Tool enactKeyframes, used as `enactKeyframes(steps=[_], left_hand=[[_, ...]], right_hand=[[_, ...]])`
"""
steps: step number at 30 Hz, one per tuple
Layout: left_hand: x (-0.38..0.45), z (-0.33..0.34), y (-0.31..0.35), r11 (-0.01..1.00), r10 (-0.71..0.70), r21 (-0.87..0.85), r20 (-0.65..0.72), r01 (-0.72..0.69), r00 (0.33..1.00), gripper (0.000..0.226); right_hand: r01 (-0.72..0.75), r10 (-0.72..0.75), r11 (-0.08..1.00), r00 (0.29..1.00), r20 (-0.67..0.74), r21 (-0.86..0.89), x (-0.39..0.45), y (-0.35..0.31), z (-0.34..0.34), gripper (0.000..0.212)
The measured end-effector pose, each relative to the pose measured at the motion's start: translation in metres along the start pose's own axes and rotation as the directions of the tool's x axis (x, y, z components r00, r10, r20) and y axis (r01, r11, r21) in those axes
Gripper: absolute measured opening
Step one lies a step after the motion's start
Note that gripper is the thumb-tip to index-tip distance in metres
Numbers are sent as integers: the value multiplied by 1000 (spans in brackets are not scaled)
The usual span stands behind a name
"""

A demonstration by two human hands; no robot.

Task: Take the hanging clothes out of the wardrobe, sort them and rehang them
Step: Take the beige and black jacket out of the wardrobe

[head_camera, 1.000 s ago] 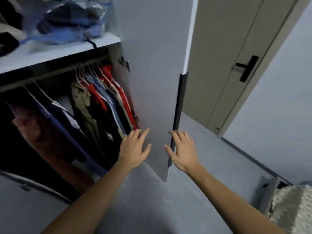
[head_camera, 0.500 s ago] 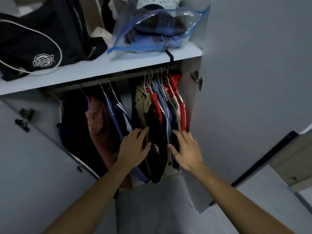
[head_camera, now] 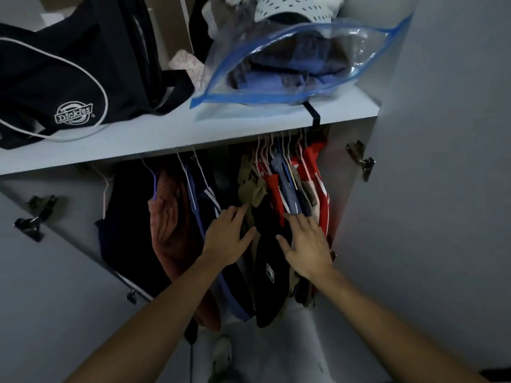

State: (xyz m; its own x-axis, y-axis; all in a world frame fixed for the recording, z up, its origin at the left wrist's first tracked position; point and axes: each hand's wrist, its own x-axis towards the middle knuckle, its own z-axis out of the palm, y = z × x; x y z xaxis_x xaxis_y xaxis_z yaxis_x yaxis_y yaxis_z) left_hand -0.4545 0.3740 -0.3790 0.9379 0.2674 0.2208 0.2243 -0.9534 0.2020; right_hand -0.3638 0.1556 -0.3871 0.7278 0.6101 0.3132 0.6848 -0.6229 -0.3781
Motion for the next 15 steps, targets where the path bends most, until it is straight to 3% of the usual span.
enactKeyframes(steps=[5, 9, 15], left_hand=[[63, 10, -15, 999, 31, -28, 53, -30, 998, 78], [108, 22, -30, 994, 69, -87, 48, -65, 996, 74], [157, 35, -49, 990, 97, -104, 56, -90, 994, 94]], right_hand=[[14, -22, 983, 999, -39, -183, 39, -2, 22, 51], [-74, 53, 965, 995, -87, -250, 66, -11, 38, 47], [-157, 120, 934, 984, -133, -322, 90, -17, 72, 38]])
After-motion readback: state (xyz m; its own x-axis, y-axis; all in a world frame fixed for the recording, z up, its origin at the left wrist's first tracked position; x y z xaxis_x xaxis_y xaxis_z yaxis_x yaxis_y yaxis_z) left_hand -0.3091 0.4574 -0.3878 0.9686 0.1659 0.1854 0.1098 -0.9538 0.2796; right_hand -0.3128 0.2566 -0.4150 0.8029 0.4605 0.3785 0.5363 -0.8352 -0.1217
